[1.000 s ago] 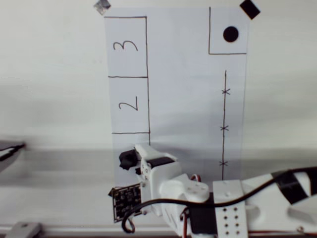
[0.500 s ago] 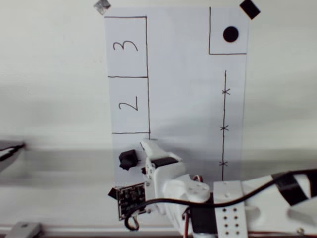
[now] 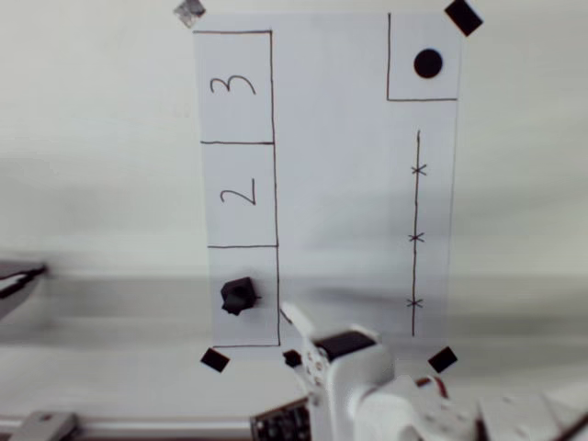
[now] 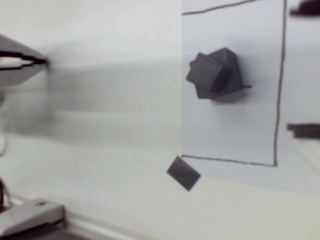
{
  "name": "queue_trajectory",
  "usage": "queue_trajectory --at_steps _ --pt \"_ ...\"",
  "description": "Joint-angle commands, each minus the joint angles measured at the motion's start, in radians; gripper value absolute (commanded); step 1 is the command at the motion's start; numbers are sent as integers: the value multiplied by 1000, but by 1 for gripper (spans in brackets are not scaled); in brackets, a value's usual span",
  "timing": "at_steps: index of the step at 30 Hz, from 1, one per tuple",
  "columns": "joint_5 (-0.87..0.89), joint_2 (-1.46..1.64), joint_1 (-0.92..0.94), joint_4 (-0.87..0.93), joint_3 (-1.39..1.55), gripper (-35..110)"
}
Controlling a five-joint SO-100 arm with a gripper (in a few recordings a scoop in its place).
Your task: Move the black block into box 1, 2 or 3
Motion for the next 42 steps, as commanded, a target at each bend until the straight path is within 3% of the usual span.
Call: queue_trajectory --at_steps 1,28,42 --pt "14 264 -17 -6 166 1" --pt "-86 1143 28 -2 1094 0" --pt "-173 1617 69 107 1465 0"
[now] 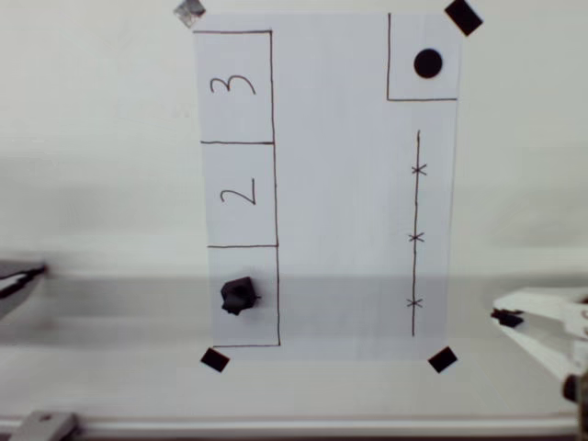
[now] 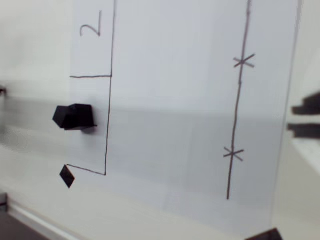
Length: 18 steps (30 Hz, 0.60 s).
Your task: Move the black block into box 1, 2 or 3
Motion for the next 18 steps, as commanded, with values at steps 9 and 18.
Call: queue_trajectory --at_steps 9,18 --pt "-87 347 35 97 239 0" --pt "-107 479 41 112 364 0"
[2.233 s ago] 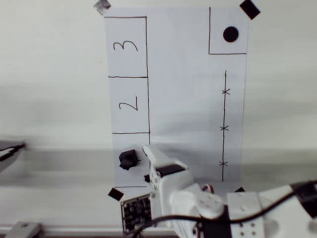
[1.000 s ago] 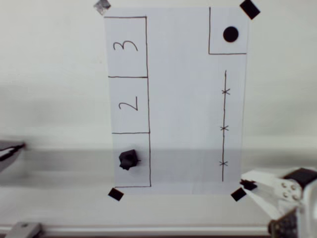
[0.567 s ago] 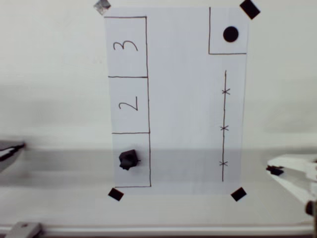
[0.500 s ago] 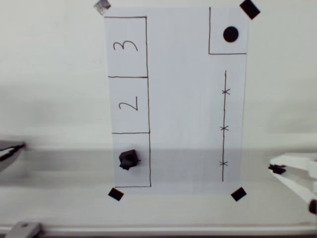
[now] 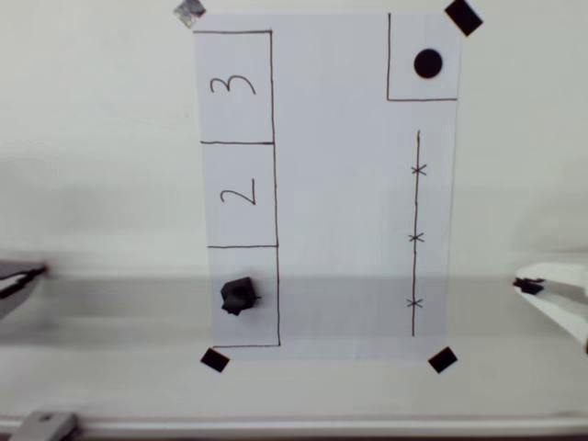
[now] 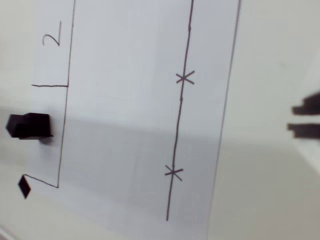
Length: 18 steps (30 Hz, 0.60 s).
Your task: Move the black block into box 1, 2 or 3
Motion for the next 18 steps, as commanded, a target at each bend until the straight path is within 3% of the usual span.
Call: queue_trajectory --at_steps 1,11,18 --pt "-20 28 -9 11 17 0" --pt "-3 28 -5 -25 83 0" --pt "-3 29 -2 52 83 0"
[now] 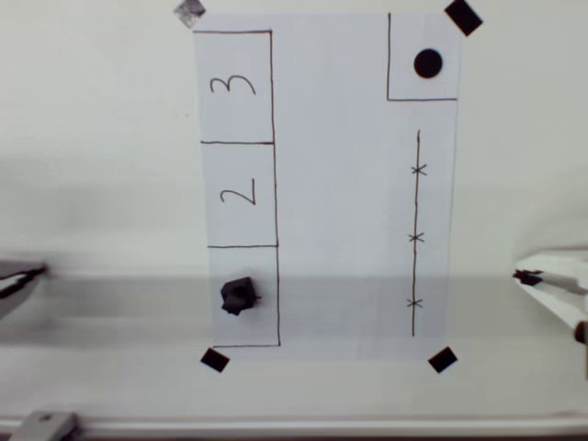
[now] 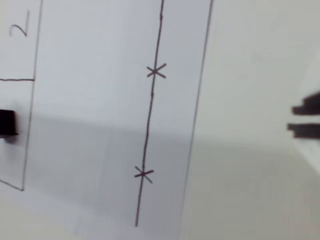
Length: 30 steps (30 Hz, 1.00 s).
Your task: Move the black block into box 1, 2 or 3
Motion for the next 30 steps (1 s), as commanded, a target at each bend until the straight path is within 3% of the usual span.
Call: queue_trajectory --at_steps 1,12,30 --pt "-9 15 2 60 11 0" --pt "78 15 6 229 11 0" --pt "101 15 8 232 11 0"
